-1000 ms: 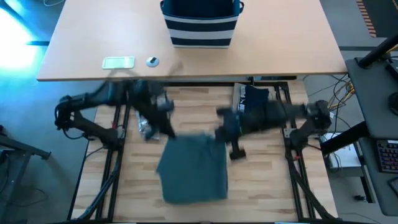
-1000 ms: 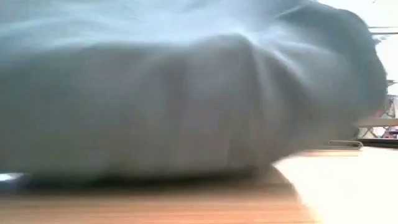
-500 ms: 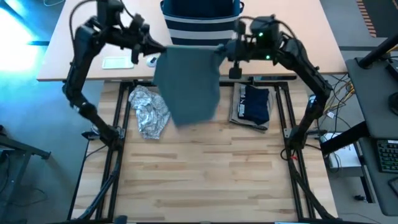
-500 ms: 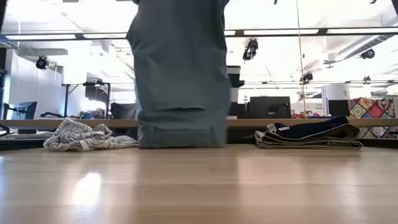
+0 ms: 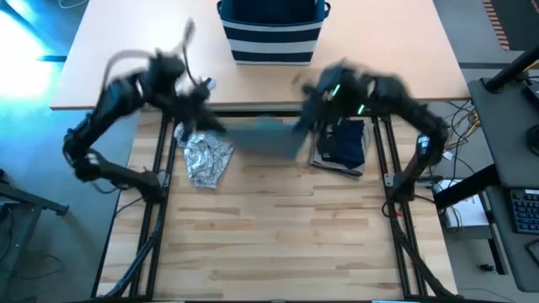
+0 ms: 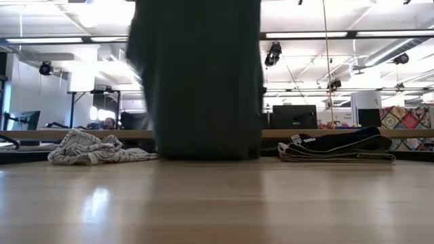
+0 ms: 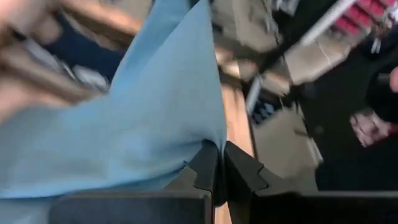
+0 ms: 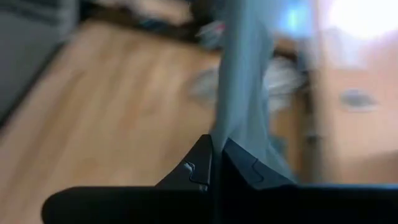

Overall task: Fold Laundry from Bin
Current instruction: Fold the blue pants

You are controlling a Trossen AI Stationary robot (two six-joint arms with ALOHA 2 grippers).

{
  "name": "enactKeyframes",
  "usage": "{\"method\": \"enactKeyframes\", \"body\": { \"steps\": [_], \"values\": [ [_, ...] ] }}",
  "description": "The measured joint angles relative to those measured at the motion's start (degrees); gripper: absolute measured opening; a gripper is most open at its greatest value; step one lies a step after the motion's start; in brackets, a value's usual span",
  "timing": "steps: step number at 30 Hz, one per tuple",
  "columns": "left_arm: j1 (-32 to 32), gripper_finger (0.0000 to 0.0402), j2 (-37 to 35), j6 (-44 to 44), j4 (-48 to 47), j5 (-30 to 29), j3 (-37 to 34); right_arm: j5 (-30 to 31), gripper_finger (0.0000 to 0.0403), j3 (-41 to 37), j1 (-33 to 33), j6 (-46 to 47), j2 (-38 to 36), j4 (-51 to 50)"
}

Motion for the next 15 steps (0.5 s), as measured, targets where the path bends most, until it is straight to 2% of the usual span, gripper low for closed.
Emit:
{"method": "enactKeyframes", "body": {
  "steps": [4,8,12,15],
  "values": [
    [-17.6,0.0000,-7.6,-13.5,11.6,-9.7,-16.3,4.7,0.0009,-6.8,12.9,7.6,0.5,1.6],
    [-34.9,0.0000,-13.2,-26.6,26.6,-18.8,-28.9,8.7,0.0009,-14.1,23.6,17.5,0.2,7.7],
    [-49.8,0.0000,-13.9,-35.6,39.3,-28.3,-39.0,13.5,0.0009,-22.6,32.1,27.4,0.8,15.7],
    [-57.5,0.0000,-12.2,-41.5,46.8,-31.9,-45.0,15.8,0.0009,-28.5,36.4,33.7,1.1,22.8]
  ]
}}
